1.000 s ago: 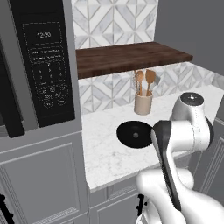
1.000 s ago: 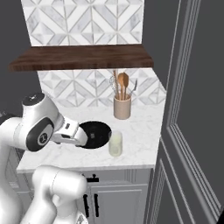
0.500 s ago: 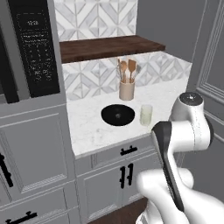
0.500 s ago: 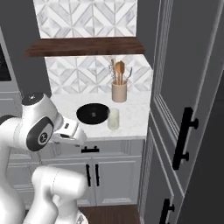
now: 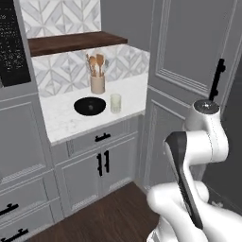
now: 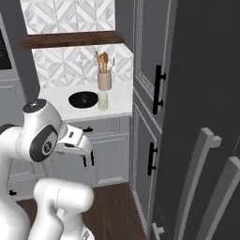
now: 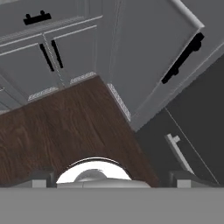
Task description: Grab a lemon wedge from the fridge and one ice cube from the ice bowl, and put them in the glass of lemonade.
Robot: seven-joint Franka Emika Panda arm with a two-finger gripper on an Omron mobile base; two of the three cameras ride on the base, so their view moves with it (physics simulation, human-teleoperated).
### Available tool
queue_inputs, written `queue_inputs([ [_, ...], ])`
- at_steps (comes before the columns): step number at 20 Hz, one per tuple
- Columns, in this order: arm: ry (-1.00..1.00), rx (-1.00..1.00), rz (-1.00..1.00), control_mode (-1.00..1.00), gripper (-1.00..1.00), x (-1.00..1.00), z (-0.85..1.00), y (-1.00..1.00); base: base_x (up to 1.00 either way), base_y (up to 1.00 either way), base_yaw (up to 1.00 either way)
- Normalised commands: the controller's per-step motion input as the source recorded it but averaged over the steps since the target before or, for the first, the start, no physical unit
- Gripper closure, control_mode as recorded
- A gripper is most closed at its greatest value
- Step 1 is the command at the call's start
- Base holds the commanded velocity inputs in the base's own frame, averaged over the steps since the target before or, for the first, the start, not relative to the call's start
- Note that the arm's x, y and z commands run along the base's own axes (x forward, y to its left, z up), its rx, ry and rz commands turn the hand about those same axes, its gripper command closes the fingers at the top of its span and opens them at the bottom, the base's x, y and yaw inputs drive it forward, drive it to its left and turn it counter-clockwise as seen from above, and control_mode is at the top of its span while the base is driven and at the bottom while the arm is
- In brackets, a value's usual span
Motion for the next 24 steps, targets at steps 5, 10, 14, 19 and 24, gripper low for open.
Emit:
queue_inputs([
  [5,0.0,0.0,0.0,1.0,-1.0,0.0,0.0,0.0,-0.7,0.03,-0.59],
  [10,0.0,0.0,0.0,1.0,-1.0,0.0,0.0,0.0,-0.54,0.0,-0.64],
  [14,0.0,0.0,0.0,1.0,-1.0,0.0,0.0,0.0,-0.47,0.0,-0.68],
  [19,0.0,0.0,0.0,1.0,-1.0,0.0,0.0,0.0,-0.45,0.02,-0.67],
  [24,0.0,0.0,0.0,1.0,-1.0,0.0,0.0,0.0,-0.27,0.37,-0.55],
])
